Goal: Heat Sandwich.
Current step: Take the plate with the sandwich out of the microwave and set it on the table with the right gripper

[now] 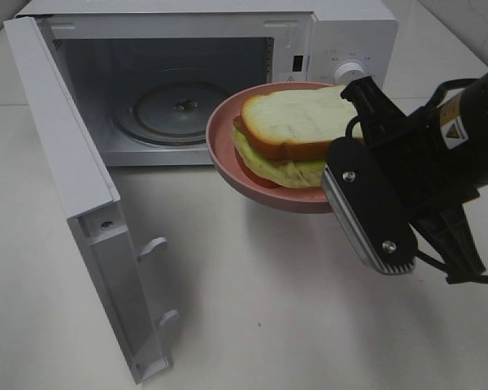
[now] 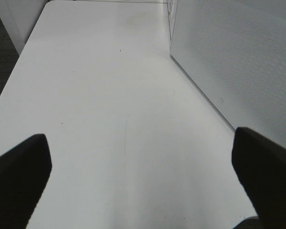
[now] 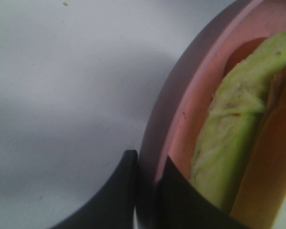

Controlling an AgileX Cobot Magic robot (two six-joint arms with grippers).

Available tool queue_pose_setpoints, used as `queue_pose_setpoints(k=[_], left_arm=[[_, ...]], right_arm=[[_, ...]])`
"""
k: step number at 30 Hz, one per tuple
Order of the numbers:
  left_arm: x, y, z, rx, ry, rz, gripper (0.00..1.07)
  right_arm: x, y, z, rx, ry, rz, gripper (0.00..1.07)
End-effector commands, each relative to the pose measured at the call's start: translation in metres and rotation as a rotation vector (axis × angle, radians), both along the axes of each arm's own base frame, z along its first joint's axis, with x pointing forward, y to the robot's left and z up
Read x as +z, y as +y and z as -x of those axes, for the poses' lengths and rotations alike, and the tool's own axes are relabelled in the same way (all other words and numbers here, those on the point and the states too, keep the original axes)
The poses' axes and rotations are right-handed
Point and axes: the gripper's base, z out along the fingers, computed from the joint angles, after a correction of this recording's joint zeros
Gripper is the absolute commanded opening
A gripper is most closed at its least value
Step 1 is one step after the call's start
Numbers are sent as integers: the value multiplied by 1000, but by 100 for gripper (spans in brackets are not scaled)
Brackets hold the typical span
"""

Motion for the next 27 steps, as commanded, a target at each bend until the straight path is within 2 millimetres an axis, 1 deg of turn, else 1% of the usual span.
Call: queue_pose_setpoints(k=[1, 4, 5, 7, 12, 15, 21, 25, 26, 27], left_arm=[[0, 0, 2, 4, -20, -6, 98], [0, 0, 2, 4, -20, -6, 98], [0, 0, 2, 4, -20, -6, 98], [0, 0, 2, 4, -20, -6, 98], [0, 0, 2, 4, -20, -6, 98], [0, 0, 2, 4, -20, -6, 98], [0, 0, 2, 4, -20, -6, 98], [0, 0, 2, 4, -20, -6, 98], [0, 0, 2, 4, -20, -6, 98], [0, 0, 2, 4, -20, -6, 98]], right_arm=[[3, -8, 9, -8, -23, -12, 0], [2, -13, 15, -14, -21, -14, 0], [1, -18, 21, -25, -12, -13, 0], [0, -21, 25, -42, -8, -20, 0], [-2, -31, 33, -79, -26, -16, 0], [-6, -42, 38, -146, -37, 6, 0], [-9, -53, 41, -236, -52, 41, 0], [-7, -60, 38, -412, -94, 12, 0], [-7, -60, 38, -412, -94, 12, 0], [-7, -61, 37, -449, -95, 4, 0]])
